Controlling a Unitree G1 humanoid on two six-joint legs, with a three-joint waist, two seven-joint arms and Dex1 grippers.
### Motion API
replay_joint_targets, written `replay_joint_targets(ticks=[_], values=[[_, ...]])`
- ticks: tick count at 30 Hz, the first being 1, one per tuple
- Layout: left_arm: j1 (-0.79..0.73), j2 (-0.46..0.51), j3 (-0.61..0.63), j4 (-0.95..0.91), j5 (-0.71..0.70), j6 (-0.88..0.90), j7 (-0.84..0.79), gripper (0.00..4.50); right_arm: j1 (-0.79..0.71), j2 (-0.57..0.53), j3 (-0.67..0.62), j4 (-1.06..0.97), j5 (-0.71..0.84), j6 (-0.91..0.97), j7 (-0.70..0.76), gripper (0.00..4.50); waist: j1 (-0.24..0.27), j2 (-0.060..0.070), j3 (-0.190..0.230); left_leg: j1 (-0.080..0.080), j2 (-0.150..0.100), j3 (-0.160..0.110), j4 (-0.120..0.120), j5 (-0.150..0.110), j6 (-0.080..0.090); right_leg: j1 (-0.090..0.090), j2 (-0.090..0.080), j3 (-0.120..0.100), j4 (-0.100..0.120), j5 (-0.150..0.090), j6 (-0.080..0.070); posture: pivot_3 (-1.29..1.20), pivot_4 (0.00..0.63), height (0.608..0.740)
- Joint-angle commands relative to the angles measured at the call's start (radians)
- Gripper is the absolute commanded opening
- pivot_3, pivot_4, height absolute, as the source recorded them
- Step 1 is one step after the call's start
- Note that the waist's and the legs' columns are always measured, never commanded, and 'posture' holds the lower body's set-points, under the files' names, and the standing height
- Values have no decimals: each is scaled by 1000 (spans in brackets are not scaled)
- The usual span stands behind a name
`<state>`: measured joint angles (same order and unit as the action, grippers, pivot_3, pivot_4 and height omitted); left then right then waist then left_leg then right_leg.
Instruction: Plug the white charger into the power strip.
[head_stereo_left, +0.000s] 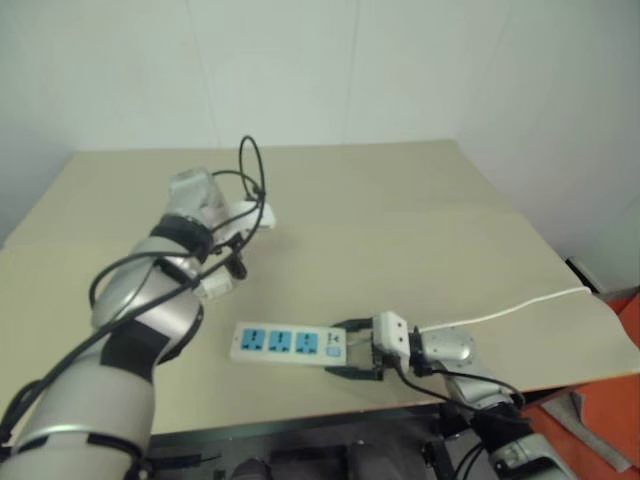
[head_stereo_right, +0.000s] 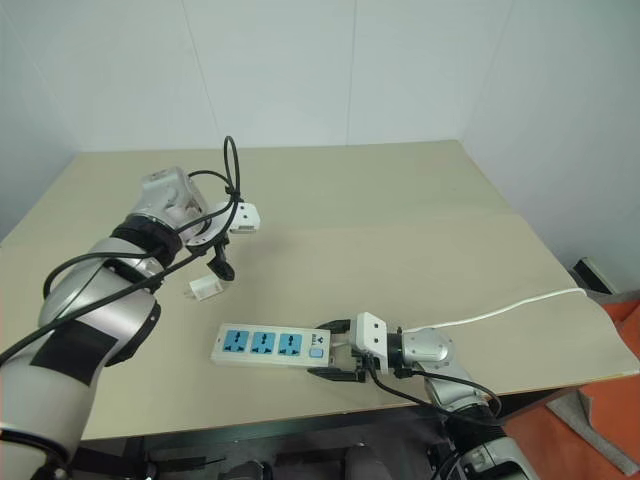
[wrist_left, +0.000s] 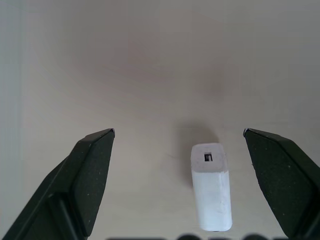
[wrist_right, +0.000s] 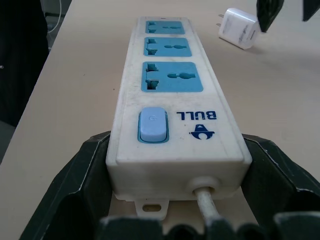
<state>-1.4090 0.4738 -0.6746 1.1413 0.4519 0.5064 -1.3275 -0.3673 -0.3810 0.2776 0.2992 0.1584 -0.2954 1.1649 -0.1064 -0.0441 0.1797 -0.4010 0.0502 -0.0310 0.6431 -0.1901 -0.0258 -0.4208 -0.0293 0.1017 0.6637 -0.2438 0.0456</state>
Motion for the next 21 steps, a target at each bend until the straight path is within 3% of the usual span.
replay_joint_targets(ticks=[1, 19, 21], values=[[3, -1, 10, 0, 24, 20, -17, 4500, 16, 14, 52, 43, -68, 3, -22, 3422, -2, 0, 0, 0, 0, 0, 0, 0, 0, 0, 0, 0, 0, 0, 0, 0, 150, 740], [67, -13, 8, -22, 81, 59, -5, 4500, 16, 26, 57, 70, -79, -31, -52, 3422, -16, 0, 0, 2, 0, -1, 0, 0, 0, 1, 1, 0, 1, 0, 0, 0, 150, 740], [69, -12, 0, -24, 89, 48, -18, 4101, 17, 24, 57, 68, -79, -29, -53, 3422, -16, 0, 0, 2, 0, -1, 0, 0, 0, 1, 1, 0, 1, 0, 0, 0, 150, 740]])
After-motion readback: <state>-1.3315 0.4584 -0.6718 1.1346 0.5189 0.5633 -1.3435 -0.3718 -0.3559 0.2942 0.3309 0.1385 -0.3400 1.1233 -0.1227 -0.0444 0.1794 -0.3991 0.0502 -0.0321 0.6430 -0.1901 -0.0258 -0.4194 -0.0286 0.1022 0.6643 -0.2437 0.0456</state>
